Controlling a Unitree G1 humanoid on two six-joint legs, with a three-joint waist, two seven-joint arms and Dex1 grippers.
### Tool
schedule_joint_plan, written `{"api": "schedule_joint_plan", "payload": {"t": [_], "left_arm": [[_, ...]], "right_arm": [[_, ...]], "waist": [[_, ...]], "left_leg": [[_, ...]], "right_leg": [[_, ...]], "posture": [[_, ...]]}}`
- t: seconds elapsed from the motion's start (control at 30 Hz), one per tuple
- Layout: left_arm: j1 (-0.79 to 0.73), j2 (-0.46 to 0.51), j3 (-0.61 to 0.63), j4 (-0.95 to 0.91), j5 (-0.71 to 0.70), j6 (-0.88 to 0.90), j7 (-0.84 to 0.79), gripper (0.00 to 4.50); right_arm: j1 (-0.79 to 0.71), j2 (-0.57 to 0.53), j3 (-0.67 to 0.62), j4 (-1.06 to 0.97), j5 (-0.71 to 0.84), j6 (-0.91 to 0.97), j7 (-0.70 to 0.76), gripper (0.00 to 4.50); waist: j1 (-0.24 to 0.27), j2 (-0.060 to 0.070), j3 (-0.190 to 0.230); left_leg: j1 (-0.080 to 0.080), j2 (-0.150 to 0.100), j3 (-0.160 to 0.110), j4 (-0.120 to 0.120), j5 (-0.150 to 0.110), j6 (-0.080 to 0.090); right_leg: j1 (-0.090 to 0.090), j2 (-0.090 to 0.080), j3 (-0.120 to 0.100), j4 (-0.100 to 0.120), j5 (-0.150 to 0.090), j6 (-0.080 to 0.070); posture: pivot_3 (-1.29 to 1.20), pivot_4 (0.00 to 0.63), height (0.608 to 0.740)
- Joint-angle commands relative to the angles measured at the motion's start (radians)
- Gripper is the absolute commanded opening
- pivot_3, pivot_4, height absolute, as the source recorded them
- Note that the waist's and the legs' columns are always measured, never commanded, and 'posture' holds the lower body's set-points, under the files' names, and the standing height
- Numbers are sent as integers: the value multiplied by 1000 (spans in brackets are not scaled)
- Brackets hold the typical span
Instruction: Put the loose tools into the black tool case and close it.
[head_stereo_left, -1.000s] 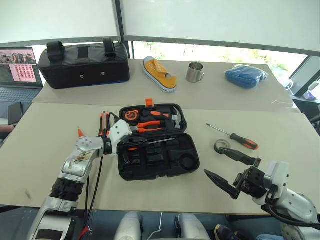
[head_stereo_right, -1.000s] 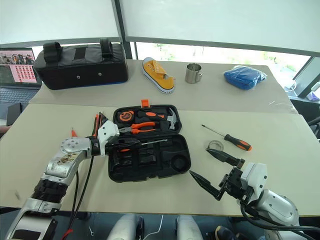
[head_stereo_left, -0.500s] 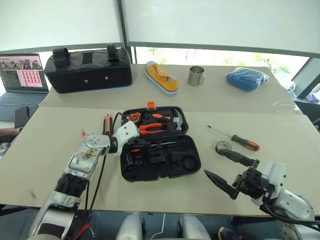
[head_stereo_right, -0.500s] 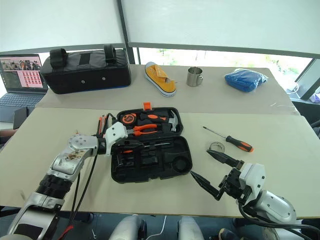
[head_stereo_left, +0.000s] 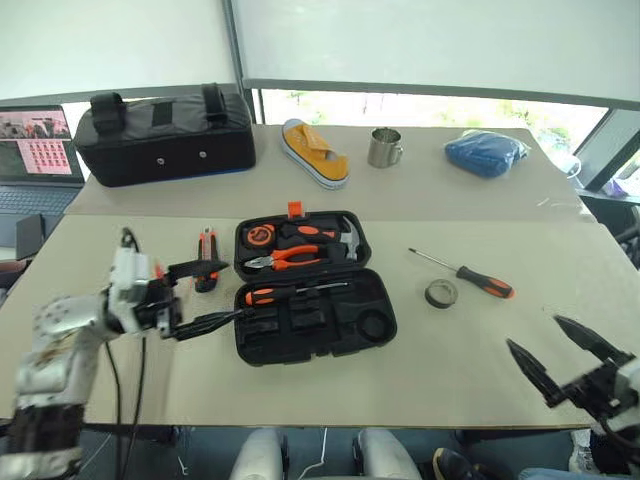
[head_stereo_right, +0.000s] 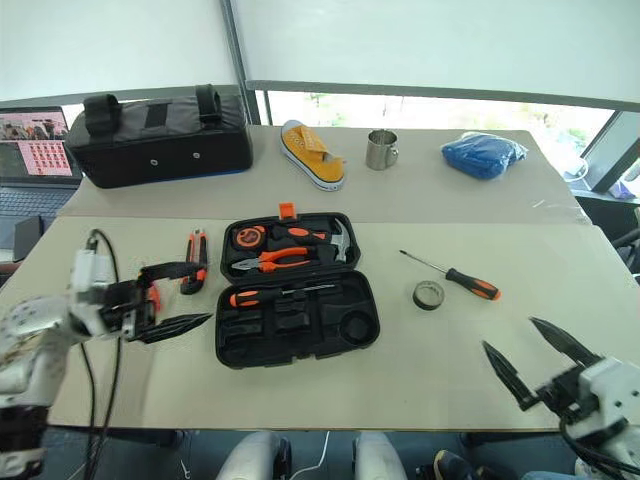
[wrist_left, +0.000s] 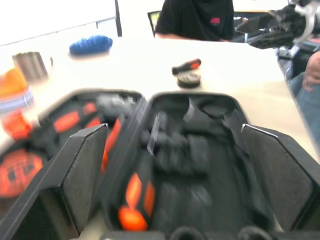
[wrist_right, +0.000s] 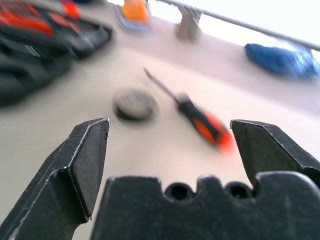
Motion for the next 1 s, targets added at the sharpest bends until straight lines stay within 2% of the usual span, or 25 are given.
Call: {"api": "schedule_joint_plan", "payload": {"t": [0.03,0.17,0.27,0.37,0.47,0.57,0.77,0.87,1.0], "left_arm": [[28,4,26,-50,-50,33,-12,4390],[7,-43,1,-77,-51,31,34,4390],[-11,-73,-18,-106,-78,72,64,4390],[-29,-82,-41,-124,-98,120,76,4390],[-47,-88,-61,-120,-87,126,76,4390],[-60,-87,-79,-118,-75,120,71,4390],[-38,-71,-88,-132,-58,115,57,4390],[-14,-56,-83,-143,-54,113,44,4500],[-5,-47,-77,-148,-54,111,35,4500]], "right_arm": [[-37,-39,-25,52,-1,-46,32,4500],[-240,-196,20,138,12,65,80,4500],[-409,-323,104,230,-50,206,82,4500],[-658,-423,257,399,-167,300,108,4500],[-868,-451,403,574,-279,323,162,4500],[-1015,-438,514,713,-351,349,245,4500],[-1183,-381,630,914,-443,398,297,4500],[-1227,-367,650,992,-480,370,285,3811],[-1252,-362,656,1045,-503,330,297,2443]], "waist": [[-2,0,0],[-9,2,2],[-17,2,3],[-15,0,3],[-15,1,4],[-8,1,4],[-5,1,4],[-7,1,4],[-4,1,4]], "left_leg": [[0,0,0,0,0,0],[2,0,2,2,0,0],[4,-1,5,2,0,0],[3,0,4,1,0,0],[-1,0,4,0,0,0],[-5,0,4,0,0,1],[-11,-2,5,1,0,1],[-11,-2,5,1,0,1],[-11,-2,5,1,0,1]], "right_leg": [[0,0,0,0,0,0],[1,0,2,0,0,0],[2,1,6,0,1,1],[1,4,4,0,1,-1],[-4,4,4,0,1,-1],[-7,3,4,0,1,-1],[-13,1,4,0,2,0],[-14,1,4,0,2,0],[-13,0,3,0,2,0]], "posture": [[0,150,740],[0,150,740],[0,150,740],[0,150,740],[0,150,740],[0,150,740],[0,150,740],[0,150,740],[0,150,740]]}}
